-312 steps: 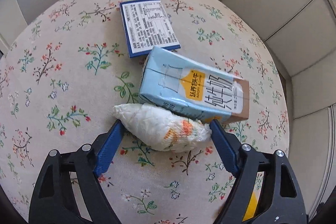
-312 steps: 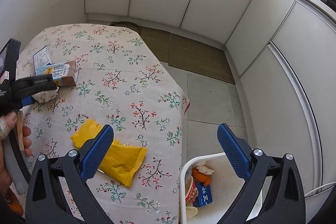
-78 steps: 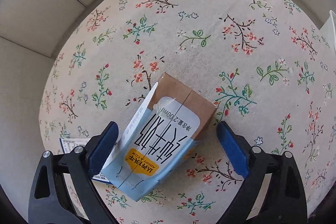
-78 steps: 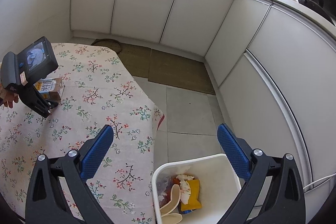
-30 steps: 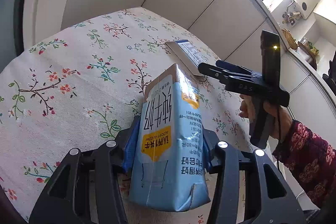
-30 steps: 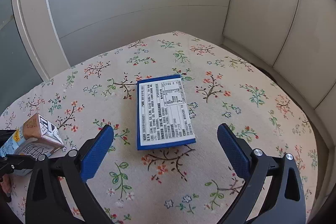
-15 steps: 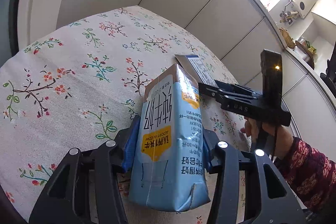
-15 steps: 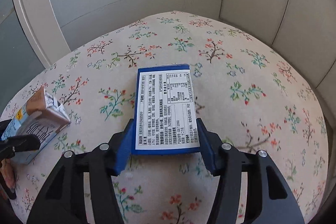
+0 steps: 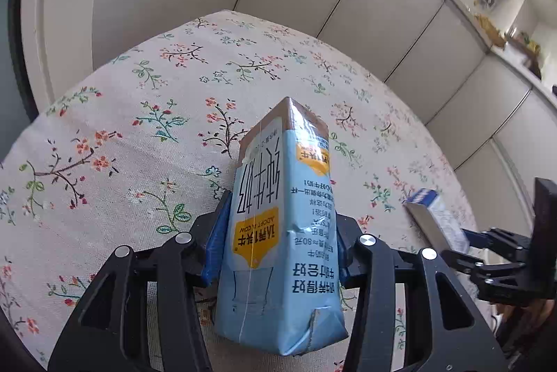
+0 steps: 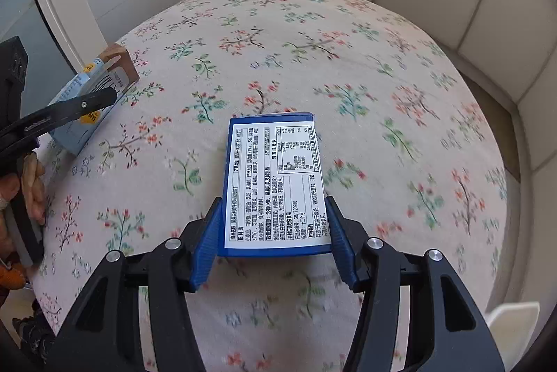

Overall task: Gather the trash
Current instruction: 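Carry the card and carton toward the bin and open the right tool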

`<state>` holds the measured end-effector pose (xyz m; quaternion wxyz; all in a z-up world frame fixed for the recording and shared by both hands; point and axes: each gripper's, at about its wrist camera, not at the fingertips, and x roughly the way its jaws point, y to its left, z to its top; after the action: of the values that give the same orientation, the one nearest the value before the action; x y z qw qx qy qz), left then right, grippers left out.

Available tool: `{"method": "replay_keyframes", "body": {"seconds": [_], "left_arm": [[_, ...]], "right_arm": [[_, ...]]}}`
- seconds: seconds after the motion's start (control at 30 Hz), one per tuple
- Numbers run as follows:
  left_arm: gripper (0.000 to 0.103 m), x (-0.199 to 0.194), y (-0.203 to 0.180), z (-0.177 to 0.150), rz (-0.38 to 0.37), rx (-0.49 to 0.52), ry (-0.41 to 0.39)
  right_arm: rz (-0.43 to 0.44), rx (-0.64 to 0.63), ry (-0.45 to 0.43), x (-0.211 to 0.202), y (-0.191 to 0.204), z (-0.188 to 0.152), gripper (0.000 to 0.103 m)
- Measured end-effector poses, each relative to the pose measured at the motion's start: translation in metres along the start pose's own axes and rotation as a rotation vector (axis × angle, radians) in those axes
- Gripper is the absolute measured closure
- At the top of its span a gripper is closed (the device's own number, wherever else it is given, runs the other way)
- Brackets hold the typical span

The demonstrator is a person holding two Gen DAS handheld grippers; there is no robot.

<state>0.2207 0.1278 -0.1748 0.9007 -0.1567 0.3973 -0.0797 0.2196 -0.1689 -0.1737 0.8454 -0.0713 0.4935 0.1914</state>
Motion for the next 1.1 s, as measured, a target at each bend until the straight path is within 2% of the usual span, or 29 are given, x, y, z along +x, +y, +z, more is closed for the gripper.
{"method": "replay_keyframes", "body": {"seconds": [0.13, 0.17, 0.2, 0.4, 0.73, 0.93, 1.1], "left_arm": [[0.058, 0.001, -0.023, -0.008, 0.078, 0.100, 0.059], [0.063, 0.000, -0.026, -0.010, 0.081, 0.103, 0.074], [0.070, -0.001, -0.028, -0.012, 0.082, 0.094, 0.092], [0.071, -0.015, -0.037, -0.021, 0.083, 0.012, 0.144], [0.071, -0.069, -0.104, -0.015, -0.011, 0.099, 0.108], [0.071, -0.096, -0.155, -0.003, -0.104, 0.163, 0.053], [0.071, -0.108, -0.208, 0.002, -0.201, 0.237, 0.024]], "right_arm": [[-0.056, 0.072, -0.022, -0.041, -0.019, -0.027, 0.047], [-0.069, 0.089, -0.032, -0.050, -0.023, -0.032, 0.047], [-0.086, 0.107, -0.046, -0.063, -0.029, -0.038, 0.047], [-0.182, 0.189, -0.129, -0.126, -0.052, -0.066, 0.047], [-0.271, 0.314, -0.305, -0.206, -0.080, -0.092, 0.047], [-0.336, 0.388, -0.367, -0.244, -0.108, -0.111, 0.047], [-0.403, 0.500, -0.386, -0.266, -0.147, -0.137, 0.047]]}}
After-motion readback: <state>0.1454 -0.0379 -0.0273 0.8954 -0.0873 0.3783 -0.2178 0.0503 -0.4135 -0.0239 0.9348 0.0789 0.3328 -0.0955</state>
